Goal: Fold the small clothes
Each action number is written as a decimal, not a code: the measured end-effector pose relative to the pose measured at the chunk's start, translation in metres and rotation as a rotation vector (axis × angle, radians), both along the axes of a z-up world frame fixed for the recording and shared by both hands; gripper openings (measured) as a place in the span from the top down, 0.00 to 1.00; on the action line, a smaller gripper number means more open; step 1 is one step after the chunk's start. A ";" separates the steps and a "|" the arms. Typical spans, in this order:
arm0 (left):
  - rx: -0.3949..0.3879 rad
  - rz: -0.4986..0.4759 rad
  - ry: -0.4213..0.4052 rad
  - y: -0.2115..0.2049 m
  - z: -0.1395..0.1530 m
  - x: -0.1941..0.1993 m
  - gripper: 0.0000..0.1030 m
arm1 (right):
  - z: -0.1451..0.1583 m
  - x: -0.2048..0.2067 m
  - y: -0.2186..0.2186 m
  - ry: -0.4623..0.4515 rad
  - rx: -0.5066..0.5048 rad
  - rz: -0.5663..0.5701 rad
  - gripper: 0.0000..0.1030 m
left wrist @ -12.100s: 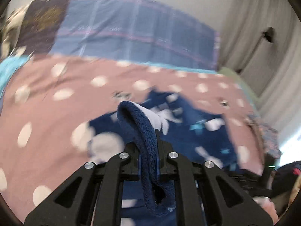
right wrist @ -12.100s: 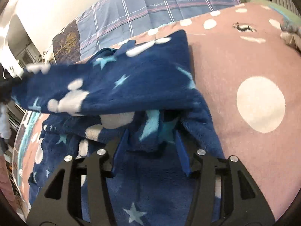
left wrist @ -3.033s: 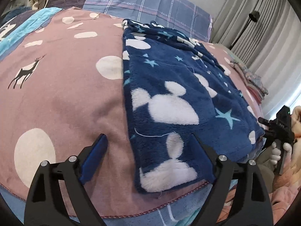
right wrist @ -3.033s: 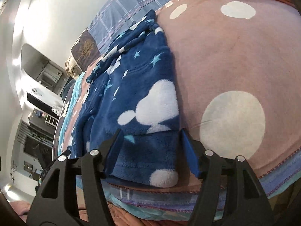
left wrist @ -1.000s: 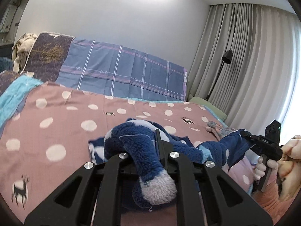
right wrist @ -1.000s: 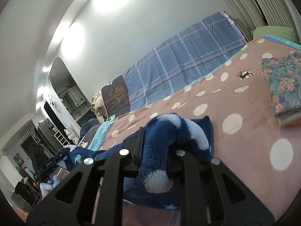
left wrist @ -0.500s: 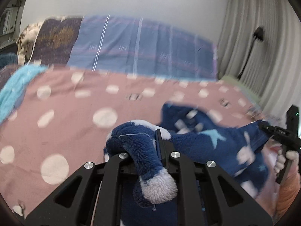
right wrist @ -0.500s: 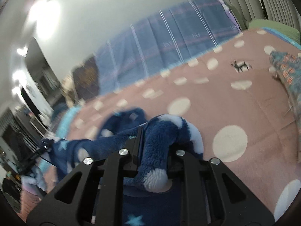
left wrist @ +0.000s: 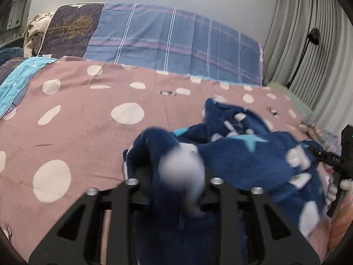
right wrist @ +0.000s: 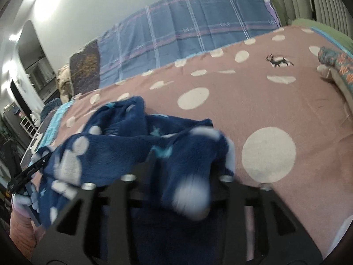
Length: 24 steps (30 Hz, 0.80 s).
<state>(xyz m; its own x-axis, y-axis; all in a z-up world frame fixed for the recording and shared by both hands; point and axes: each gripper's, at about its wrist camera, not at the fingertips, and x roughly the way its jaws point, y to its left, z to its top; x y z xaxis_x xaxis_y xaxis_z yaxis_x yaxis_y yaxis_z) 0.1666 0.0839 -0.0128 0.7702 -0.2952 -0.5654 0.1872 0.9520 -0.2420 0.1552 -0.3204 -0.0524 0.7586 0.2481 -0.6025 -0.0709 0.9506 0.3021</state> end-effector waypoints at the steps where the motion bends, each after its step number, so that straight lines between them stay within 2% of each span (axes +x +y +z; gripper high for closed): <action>1: -0.007 -0.009 -0.007 0.001 0.004 -0.006 0.53 | 0.005 -0.007 0.002 -0.013 -0.017 0.019 0.46; 3: 0.027 -0.029 -0.038 0.003 0.014 -0.021 0.48 | 0.014 -0.026 0.010 -0.038 -0.137 0.064 0.42; 6: 0.157 -0.030 -0.105 0.002 0.023 -0.044 0.39 | 0.013 -0.047 0.019 -0.059 -0.338 0.080 0.33; 7: 0.207 -0.037 -0.119 0.001 0.023 -0.050 0.36 | 0.009 -0.053 0.023 -0.068 -0.439 0.081 0.33; 9: 0.308 -0.055 -0.116 -0.001 0.018 -0.052 0.34 | -0.001 -0.056 0.027 -0.069 -0.574 0.070 0.29; 11: 0.398 -0.074 -0.085 -0.004 0.008 -0.047 0.34 | -0.010 -0.051 0.027 -0.065 -0.629 0.080 0.29; 14: 0.510 -0.111 -0.048 -0.011 -0.008 -0.027 0.34 | -0.010 -0.033 0.022 -0.065 -0.589 0.093 0.29; 16: 0.495 -0.118 -0.034 -0.010 -0.008 -0.008 0.34 | -0.008 -0.021 0.019 -0.068 -0.563 0.095 0.28; 19: 0.361 -0.151 -0.029 -0.002 0.001 0.017 0.34 | -0.001 0.005 0.010 -0.062 -0.482 0.113 0.27; 22: 0.231 -0.216 -0.032 0.004 0.006 0.039 0.34 | 0.007 0.027 -0.004 -0.067 -0.298 0.169 0.27; 23: 0.202 -0.228 -0.025 0.006 0.006 0.044 0.39 | 0.008 0.031 -0.006 -0.069 -0.256 0.182 0.27; 24: 0.147 -0.249 -0.008 0.008 0.004 0.053 0.47 | 0.009 0.034 -0.009 -0.066 -0.216 0.192 0.33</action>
